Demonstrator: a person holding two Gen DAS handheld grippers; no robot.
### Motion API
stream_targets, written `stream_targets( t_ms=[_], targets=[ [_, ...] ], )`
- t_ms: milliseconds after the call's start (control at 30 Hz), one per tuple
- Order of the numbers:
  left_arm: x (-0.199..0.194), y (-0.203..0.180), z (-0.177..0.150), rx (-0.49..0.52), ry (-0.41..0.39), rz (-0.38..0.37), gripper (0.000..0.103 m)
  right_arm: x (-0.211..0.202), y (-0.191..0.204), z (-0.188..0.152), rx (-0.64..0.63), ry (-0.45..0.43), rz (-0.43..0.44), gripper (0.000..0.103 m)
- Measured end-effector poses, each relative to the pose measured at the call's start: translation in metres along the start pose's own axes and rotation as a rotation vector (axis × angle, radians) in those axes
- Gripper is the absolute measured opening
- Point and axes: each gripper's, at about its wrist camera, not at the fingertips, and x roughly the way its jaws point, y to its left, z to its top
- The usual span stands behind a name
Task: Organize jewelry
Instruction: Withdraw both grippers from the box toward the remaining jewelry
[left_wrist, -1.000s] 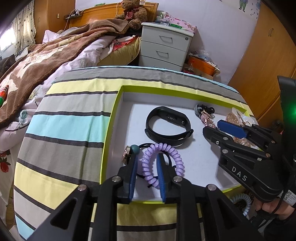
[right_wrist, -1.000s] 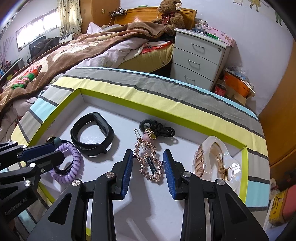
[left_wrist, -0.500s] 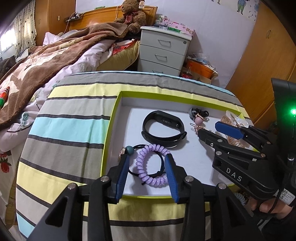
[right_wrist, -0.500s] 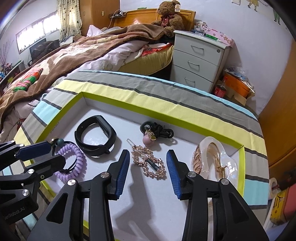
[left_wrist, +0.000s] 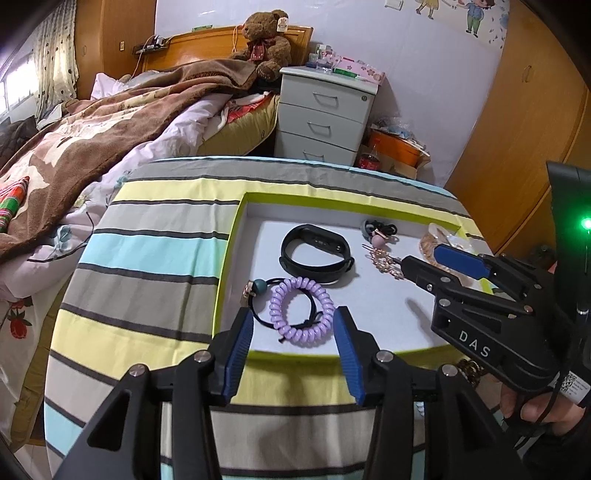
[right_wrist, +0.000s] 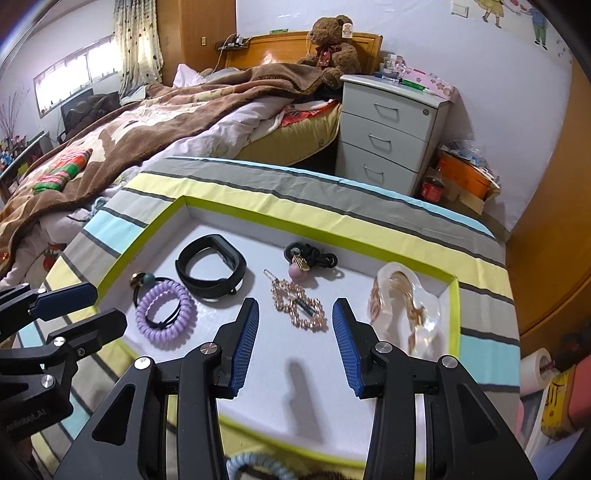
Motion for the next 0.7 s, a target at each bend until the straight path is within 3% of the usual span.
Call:
stream_targets(
  t_ms=[300, 700],
  targets=[
    [-0.025, -0.013, -0.019, 0.024, -0.036, -0.037, 0.055, -0.043, -0.011, -0.024, 0.037, -0.054, -0.004, 0.043],
    [-0.030, -0.031, -0.053, 0.054, -0.016, -0.100, 0.058, -0.077, -0.035, -0.072, 0.075, -0.078, -0.015, 0.043]
  ],
)
